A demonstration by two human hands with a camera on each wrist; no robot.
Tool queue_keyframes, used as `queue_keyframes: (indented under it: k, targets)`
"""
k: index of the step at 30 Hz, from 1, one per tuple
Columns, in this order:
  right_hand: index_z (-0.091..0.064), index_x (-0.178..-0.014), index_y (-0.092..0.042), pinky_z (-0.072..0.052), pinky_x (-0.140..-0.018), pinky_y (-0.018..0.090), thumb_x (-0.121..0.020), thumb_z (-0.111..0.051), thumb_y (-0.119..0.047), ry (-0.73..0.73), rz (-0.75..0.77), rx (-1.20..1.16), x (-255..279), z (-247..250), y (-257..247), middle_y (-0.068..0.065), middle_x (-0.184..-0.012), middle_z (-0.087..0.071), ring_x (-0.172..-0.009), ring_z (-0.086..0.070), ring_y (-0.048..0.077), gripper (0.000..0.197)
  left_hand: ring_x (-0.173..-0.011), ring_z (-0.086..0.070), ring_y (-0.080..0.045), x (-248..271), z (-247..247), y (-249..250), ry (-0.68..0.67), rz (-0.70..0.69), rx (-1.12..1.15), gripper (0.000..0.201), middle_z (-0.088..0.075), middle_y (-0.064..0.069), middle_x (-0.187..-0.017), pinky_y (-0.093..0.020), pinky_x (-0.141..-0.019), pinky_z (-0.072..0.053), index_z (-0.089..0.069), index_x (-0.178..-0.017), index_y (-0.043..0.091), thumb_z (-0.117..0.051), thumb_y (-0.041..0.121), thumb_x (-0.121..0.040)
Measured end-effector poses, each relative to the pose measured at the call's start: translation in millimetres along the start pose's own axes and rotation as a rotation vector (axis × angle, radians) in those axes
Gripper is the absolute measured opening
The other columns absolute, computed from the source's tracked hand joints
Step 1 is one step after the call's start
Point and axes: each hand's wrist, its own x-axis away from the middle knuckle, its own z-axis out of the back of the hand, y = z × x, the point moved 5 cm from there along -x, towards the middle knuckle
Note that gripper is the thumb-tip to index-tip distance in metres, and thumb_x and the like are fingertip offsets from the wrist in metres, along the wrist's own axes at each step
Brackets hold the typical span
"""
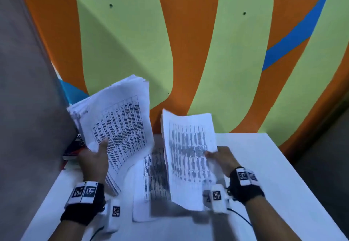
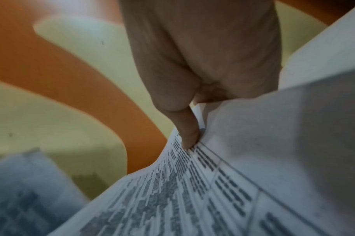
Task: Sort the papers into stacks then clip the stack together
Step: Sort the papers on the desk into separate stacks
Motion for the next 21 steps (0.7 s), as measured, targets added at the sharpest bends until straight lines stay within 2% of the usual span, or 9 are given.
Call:
queue_keyframes:
  k: [3,5,7,9,12,15,18,20,21]
  targets:
    - [-0.067,-0.072,-0.004,-0.046,-0.061,0.031,-0.071,-0.071,-0.010,0.020,-0.088,0.155,-24.9,-45.3,24.8,0.012,-0.071,-0.063,-0.072,-0.063,0.026,0.007,-0.102,-0.064,-0.038,-5.4,5.6,-8.4,0.029,-0.003,-0.016,0.035,-0.066,-0.026,-0.111,-0.043,-0.089,-0.048,-0.062,-0.109,-0.008,-0.070,0.016,-0.084]
    - [-0.068,-0.092,-0.002,-0.052,-0.075,0.034,-0.065,-0.074,-0.020,0.044,-0.143,0.298,-37.1,-69.9,35.0,0.018,-0.096,-0.068,-0.093,-0.066,0.032,0.033,-0.105,-0.063,-0.036,-8.2,8.0,-11.0,0.035,-0.008,-0.017,0.037,-0.065,-0.025,-0.114,-0.037,-0.089,-0.046,-0.061,-0.111,-0.009,-0.070,0.015,-0.084]
    - [-0.061,-0.111,-0.002,-0.051,-0.090,0.037,-0.068,-0.075,-0.022,0.096,-0.201,0.407,-38.8,-85.8,35.0,0.021,-0.119,-0.059,-0.109,-0.059,0.035,0.050,-0.109,-0.061,-0.034,-9.3,10.0,-11.0,0.040,-0.022,-0.016,0.037,-0.064,-0.024,-0.117,-0.033,-0.090,-0.042,-0.060,-0.113,-0.008,-0.069,0.015,-0.085]
    - [-0.053,-0.117,0.002,-0.049,-0.092,0.039,-0.077,-0.070,-0.016,0.108,-0.225,0.448,-38.6,-99.1,31.2,0.023,-0.126,-0.052,-0.114,-0.055,0.038,0.047,-0.112,-0.059,-0.035,-9.7,11.1,-11.9,0.032,-0.018,-0.001,0.041,-0.062,-0.026,-0.121,-0.035,-0.095,-0.042,-0.058,-0.116,-0.009,-0.068,0.015,-0.085]
    - [-0.046,-0.118,0.007,-0.051,-0.087,0.038,-0.080,-0.068,-0.010,0.104,-0.204,0.428,-42.5,-110.2,35.9,0.023,-0.123,-0.058,-0.112,-0.059,0.036,0.047,-0.104,-0.060,-0.047,-10.5,10.8,-14.7,0.008,0.014,-0.015,0.042,-0.062,-0.038,-0.109,-0.051,-0.090,-0.048,-0.057,-0.102,-0.021,-0.069,0.016,-0.085]
    - [-0.059,-0.082,-0.002,-0.054,-0.073,0.034,-0.076,-0.071,-0.011,0.052,-0.094,0.423,-38.5,-106.1,33.0,0.018,-0.098,-0.066,-0.096,-0.066,0.032,0.017,-0.100,-0.063,-0.039,-14.7,12.9,-16.0,-0.009,0.019,-0.023,0.042,-0.065,-0.030,-0.109,-0.041,-0.089,-0.047,-0.059,-0.107,-0.015,-0.069,0.019,-0.085]
    - [-0.058,-0.064,-0.014,-0.046,-0.058,0.028,-0.076,-0.070,-0.015,0.042,0.077,0.360,-18.5,-72.9,4.2,0.008,-0.071,-0.064,-0.073,-0.063,0.024,0.017,-0.092,-0.062,-0.028,-20.7,20.3,-14.2,0.001,0.019,-0.012,0.029,-0.069,-0.017,-0.095,-0.038,-0.087,-0.047,-0.063,-0.098,-0.008,-0.069,0.018,-0.084]
    - [-0.063,-0.074,-0.013,-0.044,-0.054,0.024,-0.079,-0.070,-0.011,0.083,0.218,0.276,-2.2,-37.4,-23.5,0.004,-0.072,-0.066,-0.067,-0.062,0.021,0.009,-0.073,-0.061,-0.028,-23.3,24.2,-11.1,0.015,0.029,-0.011,0.029,-0.066,-0.022,-0.075,-0.039,-0.071,-0.047,-0.061,-0.080,-0.011,-0.069,0.016,-0.084]
    - [-0.065,-0.086,-0.013,-0.045,-0.056,0.023,-0.080,-0.071,-0.010,0.073,0.289,0.213,8.3,-19.9,-39.5,0.002,-0.079,-0.068,-0.070,-0.063,0.016,0.009,-0.074,-0.063,-0.029,-24.5,24.8,-8.1,0.023,0.020,-0.010,0.035,-0.066,-0.034,-0.080,-0.041,-0.068,-0.048,-0.059,-0.081,-0.020,-0.069,0.014,-0.084]
